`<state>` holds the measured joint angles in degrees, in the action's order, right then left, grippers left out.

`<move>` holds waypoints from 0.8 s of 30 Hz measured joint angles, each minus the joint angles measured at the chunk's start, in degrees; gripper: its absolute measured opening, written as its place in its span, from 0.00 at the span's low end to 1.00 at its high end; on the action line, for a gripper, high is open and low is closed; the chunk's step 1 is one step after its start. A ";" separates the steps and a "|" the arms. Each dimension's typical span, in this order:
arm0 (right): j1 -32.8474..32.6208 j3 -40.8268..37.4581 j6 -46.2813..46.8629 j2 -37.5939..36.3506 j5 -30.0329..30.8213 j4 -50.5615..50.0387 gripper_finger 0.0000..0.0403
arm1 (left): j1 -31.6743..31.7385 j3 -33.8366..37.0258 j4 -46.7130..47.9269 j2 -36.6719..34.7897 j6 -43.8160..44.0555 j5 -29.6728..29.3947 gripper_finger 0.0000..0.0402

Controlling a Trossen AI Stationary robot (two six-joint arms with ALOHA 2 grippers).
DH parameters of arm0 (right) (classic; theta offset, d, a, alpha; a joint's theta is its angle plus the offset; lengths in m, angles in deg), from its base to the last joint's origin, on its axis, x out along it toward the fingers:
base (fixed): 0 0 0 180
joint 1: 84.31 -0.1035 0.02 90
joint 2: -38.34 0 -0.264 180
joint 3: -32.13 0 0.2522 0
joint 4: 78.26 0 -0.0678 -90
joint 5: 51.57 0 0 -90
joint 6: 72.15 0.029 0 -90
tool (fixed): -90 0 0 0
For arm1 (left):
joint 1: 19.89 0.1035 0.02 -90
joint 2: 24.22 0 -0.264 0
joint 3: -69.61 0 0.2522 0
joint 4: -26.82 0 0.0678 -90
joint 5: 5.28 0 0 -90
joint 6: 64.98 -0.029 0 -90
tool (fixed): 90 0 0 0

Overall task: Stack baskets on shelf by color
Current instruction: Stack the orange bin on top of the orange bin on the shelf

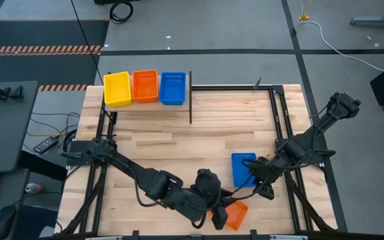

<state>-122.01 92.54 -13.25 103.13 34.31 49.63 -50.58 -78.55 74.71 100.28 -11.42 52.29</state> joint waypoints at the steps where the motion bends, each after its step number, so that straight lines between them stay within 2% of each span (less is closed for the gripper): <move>1: 0.00 0.00 -0.03 0.00 -0.03 -0.15 0.53 | 0.04 0.48 2.00 0.26 2.43 0.00 0.30; 5: 0.00 0.00 -0.41 -0.01 -2.30 -1.86 0.53 | 0.19 2.75 4.55 1.04 9.23 0.23 0.30; 11: 0.18 0.02 0.07 -1.83 -4.96 -4.63 0.53 | 0.15 2.89 6.54 2.93 10.48 0.19 0.30; 16: 0.76 0.28 2.04 -5.36 -4.34 -4.09 0.53 | 1.12 2.79 7.60 5.11 12.25 1.19 0.30; 19: 0.99 0.28 2.91 -7.37 -2.67 -3.71 0.53 | 1.98 2.84 7.75 6.82 12.95 2.92 0.30; 24: 1.37 0.31 3.07 -9.30 -0.83 -3.90 0.53 | 3.82 2.86 6.02 9.71 15.43 9.43 0.30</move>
<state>-120.64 92.85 -10.18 93.83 33.47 45.73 -46.76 -75.70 80.73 109.99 4.01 61.73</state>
